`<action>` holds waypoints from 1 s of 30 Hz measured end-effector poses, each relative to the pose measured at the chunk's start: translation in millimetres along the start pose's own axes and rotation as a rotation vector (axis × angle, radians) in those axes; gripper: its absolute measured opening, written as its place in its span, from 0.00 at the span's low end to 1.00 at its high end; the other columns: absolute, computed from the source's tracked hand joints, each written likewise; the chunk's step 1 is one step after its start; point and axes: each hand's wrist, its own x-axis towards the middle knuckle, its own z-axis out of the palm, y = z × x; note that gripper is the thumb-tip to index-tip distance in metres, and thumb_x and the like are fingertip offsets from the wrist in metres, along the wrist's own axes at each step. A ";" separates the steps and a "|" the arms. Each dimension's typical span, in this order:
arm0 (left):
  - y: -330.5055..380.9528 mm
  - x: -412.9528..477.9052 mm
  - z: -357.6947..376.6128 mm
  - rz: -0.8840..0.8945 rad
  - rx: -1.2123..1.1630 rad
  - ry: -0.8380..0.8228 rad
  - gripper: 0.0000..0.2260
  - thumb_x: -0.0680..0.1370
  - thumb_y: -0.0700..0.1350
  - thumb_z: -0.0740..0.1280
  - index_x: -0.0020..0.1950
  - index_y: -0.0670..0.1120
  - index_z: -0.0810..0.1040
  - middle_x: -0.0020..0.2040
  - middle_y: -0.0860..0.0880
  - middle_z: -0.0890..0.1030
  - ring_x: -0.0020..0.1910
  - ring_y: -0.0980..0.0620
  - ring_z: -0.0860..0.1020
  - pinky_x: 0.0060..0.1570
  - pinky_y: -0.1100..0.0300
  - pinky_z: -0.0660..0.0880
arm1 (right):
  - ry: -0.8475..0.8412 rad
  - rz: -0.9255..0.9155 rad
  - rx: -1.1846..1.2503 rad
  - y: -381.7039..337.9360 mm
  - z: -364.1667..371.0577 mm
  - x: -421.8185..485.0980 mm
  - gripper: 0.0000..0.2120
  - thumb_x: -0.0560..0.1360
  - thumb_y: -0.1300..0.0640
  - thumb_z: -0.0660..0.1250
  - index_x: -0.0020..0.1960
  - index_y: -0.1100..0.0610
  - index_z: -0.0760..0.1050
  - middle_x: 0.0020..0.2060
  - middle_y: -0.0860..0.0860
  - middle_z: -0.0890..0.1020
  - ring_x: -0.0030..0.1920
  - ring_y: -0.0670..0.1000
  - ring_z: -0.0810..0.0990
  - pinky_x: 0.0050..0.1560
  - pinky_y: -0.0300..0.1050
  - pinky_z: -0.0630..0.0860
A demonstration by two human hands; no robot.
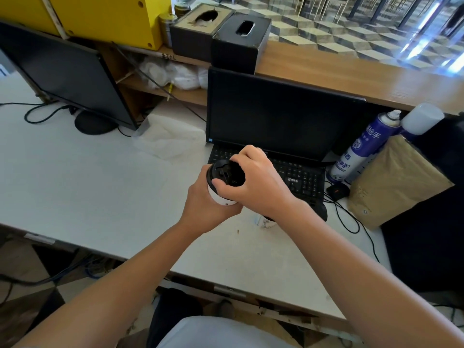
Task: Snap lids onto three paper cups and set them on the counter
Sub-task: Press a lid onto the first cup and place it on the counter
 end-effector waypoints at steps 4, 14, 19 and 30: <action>-0.6 2.6 -7.3 -0.011 -0.052 -0.110 0.32 0.63 0.52 0.81 0.61 0.66 0.70 0.54 0.63 0.80 0.55 0.57 0.81 0.49 0.63 0.81 | -0.077 -0.109 0.009 4.9 -10.8 2.4 0.31 0.70 0.34 0.64 0.57 0.60 0.81 0.51 0.51 0.75 0.54 0.50 0.72 0.54 0.38 0.73; -4.1 3.9 1.0 -0.164 0.102 -0.187 0.33 0.60 0.57 0.78 0.61 0.61 0.69 0.50 0.60 0.80 0.49 0.59 0.81 0.44 0.65 0.77 | -0.208 -0.017 0.060 21.7 -3.2 5.5 0.23 0.77 0.40 0.64 0.64 0.53 0.79 0.55 0.47 0.75 0.57 0.49 0.73 0.60 0.47 0.76; -3.5 3.9 13.7 -0.169 0.374 0.026 0.36 0.62 0.61 0.78 0.63 0.60 0.63 0.53 0.59 0.78 0.49 0.56 0.80 0.42 0.66 0.74 | -0.231 0.287 -0.015 8.4 17.4 13.6 0.22 0.81 0.37 0.57 0.60 0.54 0.77 0.50 0.52 0.74 0.53 0.57 0.75 0.52 0.52 0.77; 4.5 5.1 15.1 -0.093 0.343 0.042 0.38 0.63 0.62 0.80 0.64 0.56 0.63 0.54 0.55 0.79 0.49 0.51 0.81 0.48 0.56 0.82 | 0.076 0.175 -0.123 -0.3 20.7 14.6 0.21 0.81 0.43 0.61 0.37 0.58 0.71 0.39 0.51 0.71 0.42 0.52 0.72 0.41 0.44 0.68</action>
